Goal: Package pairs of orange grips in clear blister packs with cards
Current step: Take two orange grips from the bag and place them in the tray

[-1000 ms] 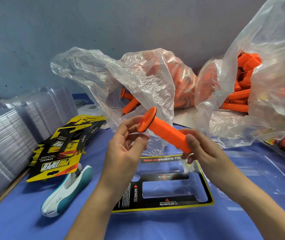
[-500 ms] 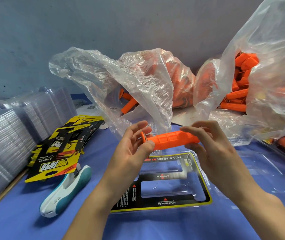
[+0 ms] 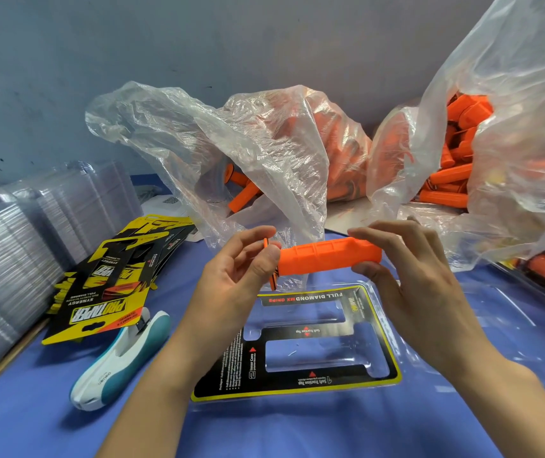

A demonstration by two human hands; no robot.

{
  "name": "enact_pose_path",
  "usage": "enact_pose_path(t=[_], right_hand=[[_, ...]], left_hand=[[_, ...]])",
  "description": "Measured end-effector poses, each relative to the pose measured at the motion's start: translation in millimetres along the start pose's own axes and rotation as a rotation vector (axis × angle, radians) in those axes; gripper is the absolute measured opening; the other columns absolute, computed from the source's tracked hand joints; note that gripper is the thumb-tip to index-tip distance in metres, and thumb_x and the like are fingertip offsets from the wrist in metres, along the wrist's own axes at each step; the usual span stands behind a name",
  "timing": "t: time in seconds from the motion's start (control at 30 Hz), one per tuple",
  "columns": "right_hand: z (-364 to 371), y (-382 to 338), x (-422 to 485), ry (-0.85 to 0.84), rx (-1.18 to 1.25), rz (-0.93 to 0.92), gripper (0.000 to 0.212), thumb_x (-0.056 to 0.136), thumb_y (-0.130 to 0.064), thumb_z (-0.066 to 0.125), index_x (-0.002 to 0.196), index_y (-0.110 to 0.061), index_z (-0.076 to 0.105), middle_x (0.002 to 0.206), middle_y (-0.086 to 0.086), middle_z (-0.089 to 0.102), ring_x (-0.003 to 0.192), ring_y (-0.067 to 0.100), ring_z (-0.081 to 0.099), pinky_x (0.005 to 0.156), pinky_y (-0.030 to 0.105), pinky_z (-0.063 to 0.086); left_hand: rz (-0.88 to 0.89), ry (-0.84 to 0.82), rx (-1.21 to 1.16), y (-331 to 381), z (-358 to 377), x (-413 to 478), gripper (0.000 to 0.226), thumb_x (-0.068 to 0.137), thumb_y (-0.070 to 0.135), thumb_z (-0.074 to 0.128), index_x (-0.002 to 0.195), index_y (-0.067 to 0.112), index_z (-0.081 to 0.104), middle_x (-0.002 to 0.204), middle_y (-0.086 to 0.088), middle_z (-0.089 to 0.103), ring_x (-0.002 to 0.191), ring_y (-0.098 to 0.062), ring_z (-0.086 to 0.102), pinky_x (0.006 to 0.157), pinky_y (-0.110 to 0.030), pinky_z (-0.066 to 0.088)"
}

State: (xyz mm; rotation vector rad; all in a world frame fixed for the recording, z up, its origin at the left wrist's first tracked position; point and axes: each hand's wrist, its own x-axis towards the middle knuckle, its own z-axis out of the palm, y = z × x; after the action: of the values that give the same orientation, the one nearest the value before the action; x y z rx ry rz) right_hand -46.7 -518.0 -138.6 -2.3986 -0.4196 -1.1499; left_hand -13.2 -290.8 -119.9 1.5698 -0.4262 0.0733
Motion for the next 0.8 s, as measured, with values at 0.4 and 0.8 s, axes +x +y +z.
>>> enact_pose_path(t=[0.4,0.8], right_hand=[[7.2,-5.9,1.7,-0.068,0.351,0.183,0.052,0.09,-0.019,0.065,0.129,-0.045,0.043,0.119,-0.022,0.051,0.114,0.0,0.056,0.096,0.01,0.04],[7.1,-9.1,0.2,-0.03,0.35,0.169,0.046,0.087,-0.029,0.06,0.13,-0.04,0.048,0.119,-0.018,0.047,0.109,0.006,0.059,0.096,0.025,0.049]], left_hand=[[0.008,0.02,0.04,-0.9,-11.0,-1.0,0.036,0.075,0.049,0.064,0.104,0.028,0.064,0.102,-0.003,0.073,0.091,-0.014,0.069,0.079,-0.022,0.057],[0.053,0.073,0.082,-1.8,-8.0,-3.4,0.037,0.083,0.043,0.065,0.115,0.026,0.065,0.096,0.012,0.074,0.086,-0.006,0.067,0.09,-0.031,0.054]])
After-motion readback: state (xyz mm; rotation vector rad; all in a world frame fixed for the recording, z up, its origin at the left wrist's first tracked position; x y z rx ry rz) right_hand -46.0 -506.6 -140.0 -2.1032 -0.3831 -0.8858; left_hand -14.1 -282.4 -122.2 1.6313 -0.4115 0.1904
